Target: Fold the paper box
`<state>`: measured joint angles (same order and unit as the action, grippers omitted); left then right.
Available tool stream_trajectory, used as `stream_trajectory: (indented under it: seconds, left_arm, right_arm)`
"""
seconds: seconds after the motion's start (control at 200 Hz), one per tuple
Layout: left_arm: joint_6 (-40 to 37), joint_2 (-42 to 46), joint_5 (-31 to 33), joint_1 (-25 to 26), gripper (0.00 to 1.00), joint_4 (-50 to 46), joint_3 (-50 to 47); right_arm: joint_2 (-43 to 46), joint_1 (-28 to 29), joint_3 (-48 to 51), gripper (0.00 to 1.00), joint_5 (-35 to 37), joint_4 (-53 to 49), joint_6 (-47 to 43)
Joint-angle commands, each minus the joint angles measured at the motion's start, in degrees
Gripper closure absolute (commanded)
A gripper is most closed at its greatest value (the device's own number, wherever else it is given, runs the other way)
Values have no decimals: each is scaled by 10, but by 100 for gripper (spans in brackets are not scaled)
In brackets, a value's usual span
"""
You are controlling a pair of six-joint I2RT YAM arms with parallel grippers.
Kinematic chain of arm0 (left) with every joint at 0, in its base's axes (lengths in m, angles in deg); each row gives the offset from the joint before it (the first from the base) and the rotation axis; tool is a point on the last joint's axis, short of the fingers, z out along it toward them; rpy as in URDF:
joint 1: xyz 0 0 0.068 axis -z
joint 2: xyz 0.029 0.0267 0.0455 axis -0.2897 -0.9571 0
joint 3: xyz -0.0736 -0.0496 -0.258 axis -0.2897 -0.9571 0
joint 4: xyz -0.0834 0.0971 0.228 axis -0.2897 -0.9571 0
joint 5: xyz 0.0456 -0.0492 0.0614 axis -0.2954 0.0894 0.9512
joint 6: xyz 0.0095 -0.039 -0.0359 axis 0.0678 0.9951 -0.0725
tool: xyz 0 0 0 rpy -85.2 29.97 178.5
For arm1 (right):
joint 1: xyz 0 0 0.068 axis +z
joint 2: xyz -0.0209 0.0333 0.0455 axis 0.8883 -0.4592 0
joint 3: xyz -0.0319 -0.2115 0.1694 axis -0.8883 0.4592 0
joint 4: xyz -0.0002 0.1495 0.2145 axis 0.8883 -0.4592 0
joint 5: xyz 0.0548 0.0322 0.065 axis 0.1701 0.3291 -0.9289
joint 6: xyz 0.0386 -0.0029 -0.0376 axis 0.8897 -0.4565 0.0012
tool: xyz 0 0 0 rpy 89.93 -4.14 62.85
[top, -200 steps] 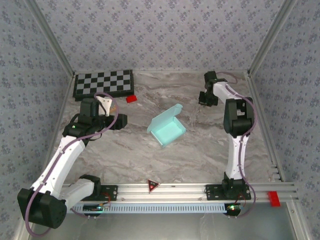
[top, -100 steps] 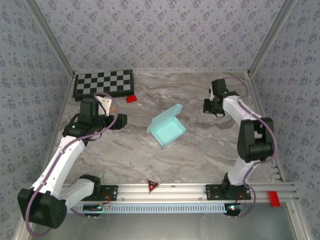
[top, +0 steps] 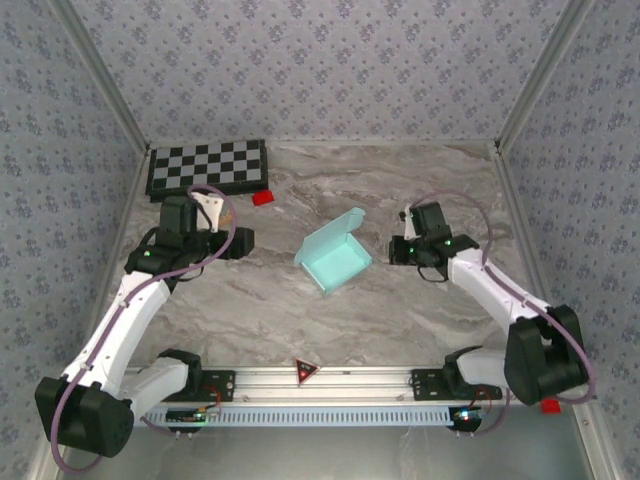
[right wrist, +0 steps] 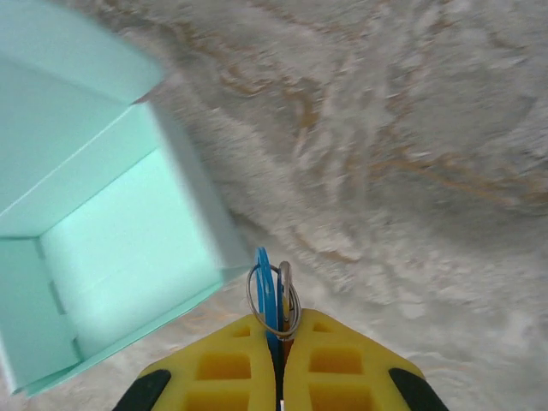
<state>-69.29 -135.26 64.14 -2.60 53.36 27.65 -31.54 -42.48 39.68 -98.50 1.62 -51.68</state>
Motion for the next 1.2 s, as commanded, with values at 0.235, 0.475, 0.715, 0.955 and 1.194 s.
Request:
stream_trajectory:
  seconds: [0.235,0.475,0.715,0.955,1.194]
  left_arm:
    - [5,4,-15,-4,10,2,-1]
    - [8,4,-18,-4,10,2,-2]
    - [8,2,-18,-4,10,2,-2]
    - [8,-1,-19,-4,10,2,-2]
    - [8,-2,-18,-4,10,0,-1]
  right_arm:
    - [16,99,90,95,2,234,183]
    - [-26,169,119,95,103,342,263]
    - [-58,206,128,94,171,380,310]
    - [-104,229,118,93,198,406,348]
    - [-162,238,96,93,189,428,370]
